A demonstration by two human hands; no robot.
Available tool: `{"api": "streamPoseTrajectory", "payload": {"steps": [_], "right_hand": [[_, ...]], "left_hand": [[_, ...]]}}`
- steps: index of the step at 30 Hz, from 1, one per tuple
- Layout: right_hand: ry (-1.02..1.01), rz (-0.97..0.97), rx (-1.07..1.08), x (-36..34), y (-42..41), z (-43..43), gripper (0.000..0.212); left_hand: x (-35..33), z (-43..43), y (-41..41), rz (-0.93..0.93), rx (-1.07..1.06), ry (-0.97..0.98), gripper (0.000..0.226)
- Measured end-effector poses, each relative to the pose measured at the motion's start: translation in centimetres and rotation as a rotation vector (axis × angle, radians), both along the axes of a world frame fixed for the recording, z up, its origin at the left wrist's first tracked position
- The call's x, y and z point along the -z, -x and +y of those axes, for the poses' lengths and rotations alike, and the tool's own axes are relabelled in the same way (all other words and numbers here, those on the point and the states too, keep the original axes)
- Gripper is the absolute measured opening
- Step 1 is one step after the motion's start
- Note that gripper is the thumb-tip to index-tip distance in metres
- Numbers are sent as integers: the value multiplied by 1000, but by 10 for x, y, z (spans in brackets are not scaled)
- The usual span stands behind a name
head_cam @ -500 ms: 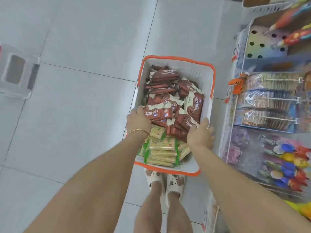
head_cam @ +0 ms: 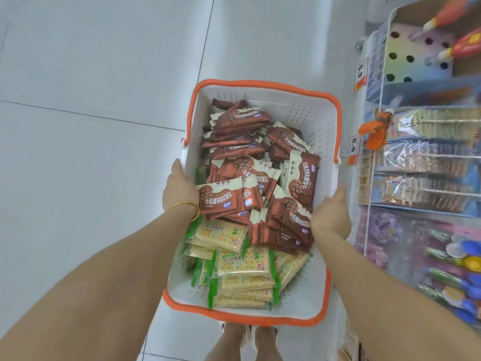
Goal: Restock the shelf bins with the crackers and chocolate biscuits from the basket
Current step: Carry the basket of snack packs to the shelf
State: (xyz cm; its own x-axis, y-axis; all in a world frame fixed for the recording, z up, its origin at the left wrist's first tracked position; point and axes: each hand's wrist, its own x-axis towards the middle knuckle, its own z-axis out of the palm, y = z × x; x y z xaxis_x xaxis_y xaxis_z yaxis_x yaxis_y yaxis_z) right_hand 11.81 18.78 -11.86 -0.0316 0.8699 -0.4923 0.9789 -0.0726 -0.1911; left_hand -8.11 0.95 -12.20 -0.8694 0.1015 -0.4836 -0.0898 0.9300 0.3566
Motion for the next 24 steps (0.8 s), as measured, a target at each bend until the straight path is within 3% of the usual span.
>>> {"api": "streamPoseTrajectory", "payload": {"steps": [5, 10, 13, 24], "right_hand": [[32, 26, 41, 10, 0, 4, 40], [60, 123, 81, 12, -5, 8, 37], [83, 133, 115, 14, -5, 12, 39], [0, 79, 84, 12, 9, 0, 33]], "left_hand": [[16, 0, 12, -113, -53, -13, 48], [23, -1, 23, -166, -87, -31, 23], [32, -5, 27, -197, -129, -53, 20], [29, -17, 24, -104, -140, -25, 16]]}}
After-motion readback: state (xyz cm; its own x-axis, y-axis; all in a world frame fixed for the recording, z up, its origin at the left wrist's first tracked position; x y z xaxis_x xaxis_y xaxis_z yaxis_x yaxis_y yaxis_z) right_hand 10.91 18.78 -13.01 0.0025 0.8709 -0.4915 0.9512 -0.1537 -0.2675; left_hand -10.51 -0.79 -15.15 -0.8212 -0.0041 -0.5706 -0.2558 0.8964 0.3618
